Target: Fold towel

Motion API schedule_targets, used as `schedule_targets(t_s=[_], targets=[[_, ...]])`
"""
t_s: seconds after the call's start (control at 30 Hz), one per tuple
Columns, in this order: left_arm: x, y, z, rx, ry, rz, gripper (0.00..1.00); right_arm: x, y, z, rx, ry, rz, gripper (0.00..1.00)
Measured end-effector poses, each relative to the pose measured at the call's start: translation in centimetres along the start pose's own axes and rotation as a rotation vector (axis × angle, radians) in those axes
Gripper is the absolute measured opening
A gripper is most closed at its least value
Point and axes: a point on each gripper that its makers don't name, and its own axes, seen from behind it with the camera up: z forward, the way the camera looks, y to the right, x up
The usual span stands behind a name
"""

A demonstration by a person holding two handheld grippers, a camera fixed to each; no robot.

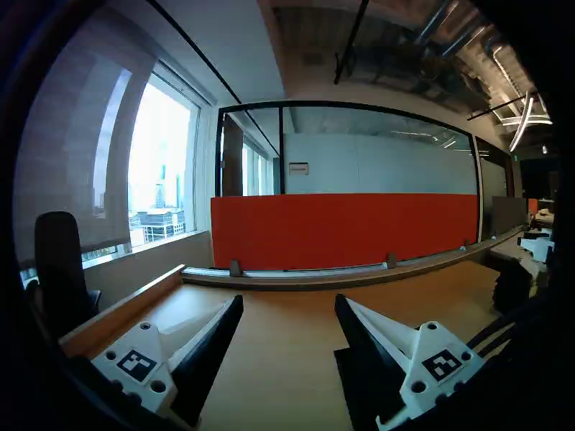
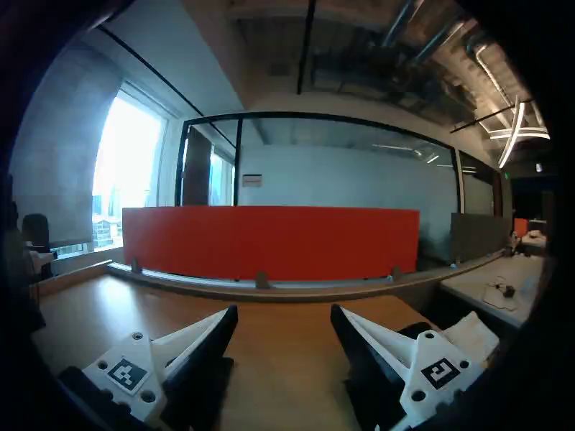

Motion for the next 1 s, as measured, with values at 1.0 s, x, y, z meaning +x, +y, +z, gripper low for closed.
schedule_targets(t_s=[1.0], targets=[[5.4,0.9,0.2,-0.111,-0.114,0.001,0.94,6.8,-2.1,0.0,0.078,-0.073,-0.064,1.00]])
